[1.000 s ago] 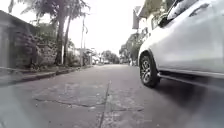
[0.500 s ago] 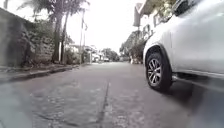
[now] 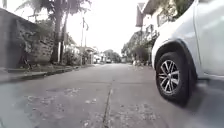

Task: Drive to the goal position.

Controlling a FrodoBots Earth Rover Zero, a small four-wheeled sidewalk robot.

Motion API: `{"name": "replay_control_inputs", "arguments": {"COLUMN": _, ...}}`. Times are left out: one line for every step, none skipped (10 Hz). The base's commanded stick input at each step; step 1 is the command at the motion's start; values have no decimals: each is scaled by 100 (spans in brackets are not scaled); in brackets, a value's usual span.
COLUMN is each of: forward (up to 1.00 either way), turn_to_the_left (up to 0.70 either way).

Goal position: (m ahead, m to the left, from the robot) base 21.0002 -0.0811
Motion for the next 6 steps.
{"name": "replay_control_inputs", "arguments": {"forward": 100, "turn_to_the_left": 0}}
{"name": "replay_control_inputs", "arguments": {"forward": 100, "turn_to_the_left": 0}}
{"name": "replay_control_inputs", "arguments": {"forward": 100, "turn_to_the_left": 0}}
{"name": "replay_control_inputs", "arguments": {"forward": 100, "turn_to_the_left": 0}}
{"name": "replay_control_inputs", "arguments": {"forward": 100, "turn_to_the_left": 0}}
{"name": "replay_control_inputs", "arguments": {"forward": 100, "turn_to_the_left": 0}}
